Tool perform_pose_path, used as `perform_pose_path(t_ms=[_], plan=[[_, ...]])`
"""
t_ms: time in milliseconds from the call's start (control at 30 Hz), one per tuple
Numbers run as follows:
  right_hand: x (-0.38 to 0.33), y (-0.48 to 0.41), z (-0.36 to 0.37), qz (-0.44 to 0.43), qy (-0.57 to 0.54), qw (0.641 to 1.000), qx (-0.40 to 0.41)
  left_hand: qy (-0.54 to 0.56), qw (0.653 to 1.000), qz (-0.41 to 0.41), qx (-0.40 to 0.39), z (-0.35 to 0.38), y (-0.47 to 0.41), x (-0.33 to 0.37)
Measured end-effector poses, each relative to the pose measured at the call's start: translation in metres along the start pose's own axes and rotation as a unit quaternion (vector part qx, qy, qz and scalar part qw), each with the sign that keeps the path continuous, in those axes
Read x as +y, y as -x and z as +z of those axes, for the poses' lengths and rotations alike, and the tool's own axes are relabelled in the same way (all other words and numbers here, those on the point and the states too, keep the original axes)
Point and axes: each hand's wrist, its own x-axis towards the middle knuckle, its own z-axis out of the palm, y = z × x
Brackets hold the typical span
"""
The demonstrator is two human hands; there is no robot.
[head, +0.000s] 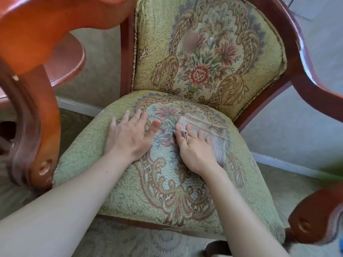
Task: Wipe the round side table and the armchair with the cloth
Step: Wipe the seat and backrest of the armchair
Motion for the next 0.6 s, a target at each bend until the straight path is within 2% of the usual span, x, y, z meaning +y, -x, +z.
perform_pose_path(t_ms=[133,233,300,333,367,433,467,500,533,567,600], plan=[[-0.016,0.027,-0.002,-0.027,-0.029,0.999,0.006,-0.014,1.000,0.005,-0.010,-0.001,0.000,-0.001],[-0.019,0.050,-0.017,-0.061,-0.028,0.996,0.051,-0.013,1.000,0.006,-0.015,0.000,0.000,-0.003],[-0.013,0.055,-0.035,-0.016,-0.156,0.985,0.066,-0.017,1.000,0.009,-0.020,0.001,-0.001,-0.003],[-0.007,0.053,-0.045,0.048,-0.252,0.964,0.075,-0.018,1.000,0.009,-0.024,0.000,-0.001,-0.003],[0.005,0.048,-0.057,0.121,-0.376,0.914,0.091,-0.019,0.999,0.008,-0.026,0.000,-0.001,-0.003],[0.027,0.035,-0.082,0.210,-0.596,0.766,0.119,-0.018,0.999,0.007,-0.026,0.000,-0.002,-0.002],[0.037,0.028,-0.092,0.208,-0.667,0.702,0.139,-0.017,0.999,0.007,-0.026,0.000,-0.002,-0.002],[0.046,0.019,-0.100,0.197,-0.710,0.654,0.171,-0.016,0.999,0.007,-0.027,0.000,-0.002,-0.002],[0.053,0.008,-0.107,0.193,-0.718,0.634,0.212,-0.016,0.999,0.007,-0.027,0.000,-0.002,-0.002],[0.058,-0.001,-0.110,0.203,-0.687,0.651,0.253,-0.016,0.999,0.007,-0.027,0.001,-0.002,-0.002],[0.060,-0.012,-0.110,0.217,-0.618,0.696,0.295,-0.015,1.000,0.007,-0.026,0.001,-0.002,-0.002]])
